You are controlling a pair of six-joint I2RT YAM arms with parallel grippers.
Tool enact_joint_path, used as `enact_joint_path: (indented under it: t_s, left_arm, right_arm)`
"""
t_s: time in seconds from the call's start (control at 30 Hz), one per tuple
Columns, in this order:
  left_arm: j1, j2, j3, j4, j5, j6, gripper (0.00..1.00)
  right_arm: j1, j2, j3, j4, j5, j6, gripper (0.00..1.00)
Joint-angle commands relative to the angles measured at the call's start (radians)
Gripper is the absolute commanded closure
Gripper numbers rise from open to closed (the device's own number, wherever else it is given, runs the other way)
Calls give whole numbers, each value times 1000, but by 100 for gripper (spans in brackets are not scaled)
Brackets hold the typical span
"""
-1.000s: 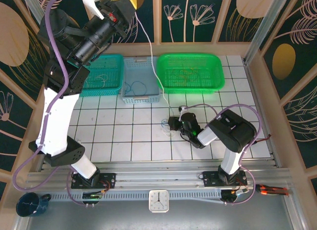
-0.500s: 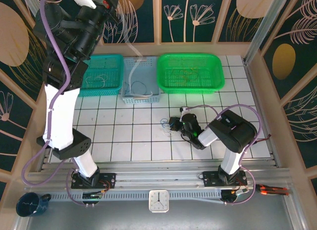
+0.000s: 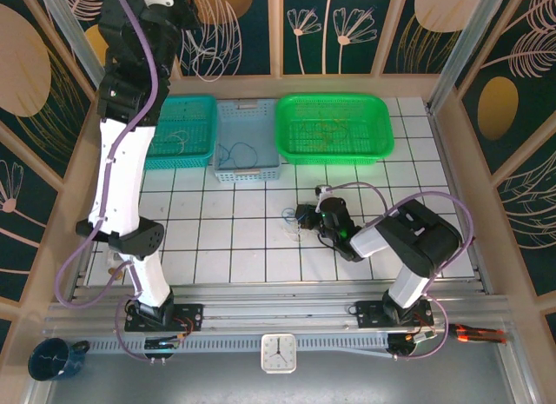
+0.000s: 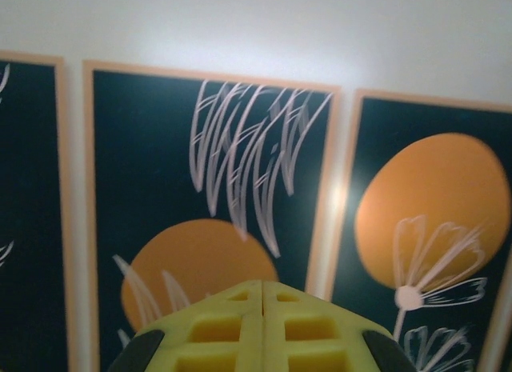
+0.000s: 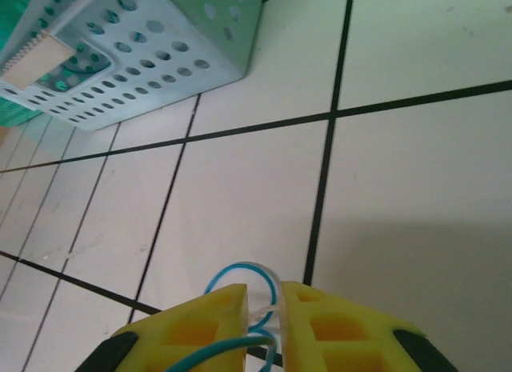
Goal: Untangle the cables
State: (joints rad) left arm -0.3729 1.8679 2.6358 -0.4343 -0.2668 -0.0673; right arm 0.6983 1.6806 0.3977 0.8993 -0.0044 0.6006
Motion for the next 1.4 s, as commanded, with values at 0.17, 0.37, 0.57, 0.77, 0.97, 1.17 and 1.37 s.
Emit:
enact_joint_path:
  t_s: [0.17,0.37,0.57,0.77,0.97,1.17,1.37]
  left_arm:
    - [123,46,-107,42,-22,-26,100]
    - [194,49,-230,85,-5,-47,100]
    - [265,5,-429,190,21,-69,100]
    - [335,-40,-656,303,43,-97,100]
    - [387,-79,-894,422,60,-120,100]
    - [426,-95,-1077,500,83,-145,100]
    - [461,-51,-1142,508,97,-143,100]
  right_arm:
    - [10,-119,64,-100,-32,-46,60]
    - [11,-173,85,-146,-38,-59,37]
    - [13,-214,96,-185,-35,-70,29]
    - [15,-254,101,-214,-29,-75,25]
    - [15,-308,113,-265,-15,-90,23]
    - [15,-355,124,-318,1,-106,22]
    - [15,-387,127,-351,9,-110,22]
